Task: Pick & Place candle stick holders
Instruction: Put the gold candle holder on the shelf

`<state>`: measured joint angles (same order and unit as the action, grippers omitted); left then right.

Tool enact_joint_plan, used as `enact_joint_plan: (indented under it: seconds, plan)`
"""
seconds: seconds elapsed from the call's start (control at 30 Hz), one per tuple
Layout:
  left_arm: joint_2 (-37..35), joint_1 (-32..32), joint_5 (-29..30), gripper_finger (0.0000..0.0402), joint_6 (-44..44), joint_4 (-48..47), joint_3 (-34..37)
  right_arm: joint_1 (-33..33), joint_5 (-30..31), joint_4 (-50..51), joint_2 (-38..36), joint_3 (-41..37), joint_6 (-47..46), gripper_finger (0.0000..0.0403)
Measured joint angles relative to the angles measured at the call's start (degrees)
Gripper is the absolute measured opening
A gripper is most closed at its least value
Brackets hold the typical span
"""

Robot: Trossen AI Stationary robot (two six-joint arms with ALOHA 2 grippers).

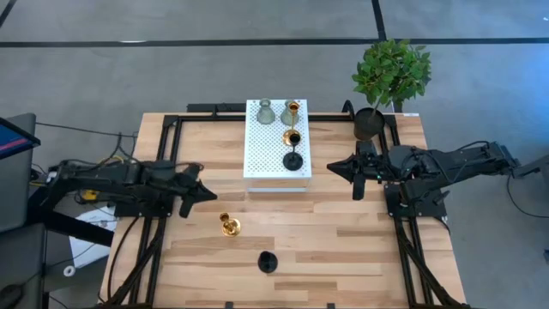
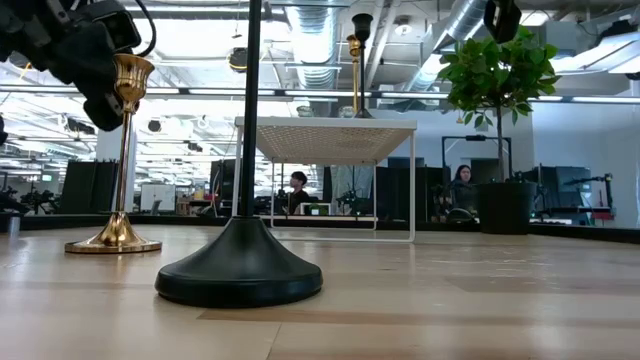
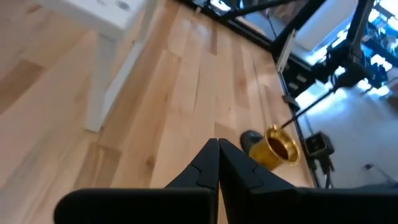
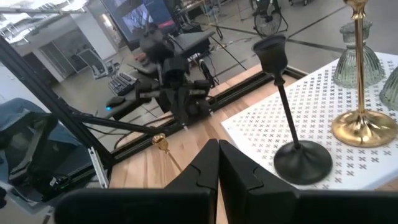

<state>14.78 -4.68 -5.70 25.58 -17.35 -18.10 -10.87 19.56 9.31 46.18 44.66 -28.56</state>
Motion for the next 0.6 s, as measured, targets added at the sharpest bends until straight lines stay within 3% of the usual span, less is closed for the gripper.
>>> enact_joint_plan:
  seconds: [0.13, 0.33, 0.6]
  plan:
    - [2.57, -8.11, 7.34, 0.0003, 0.06, 0.69, 0.99, 0.00, 0.02, -0.83, -0.01, 0.00, 0.00, 0.0000]
    - [7.35, -17.58, 13.07, 0.0002, 0.13, 0.77, 1.07, 0.00, 0.02, -1.91, -0.01, 0.00, 0.00, 0.0000]
    - [14.26, -22.05, 14.06, 0.0005, -11.10, 0.75, 1.04, 0.07, 0.02, -2.30, -0.01, 0.00, -2.00, 0.0000]
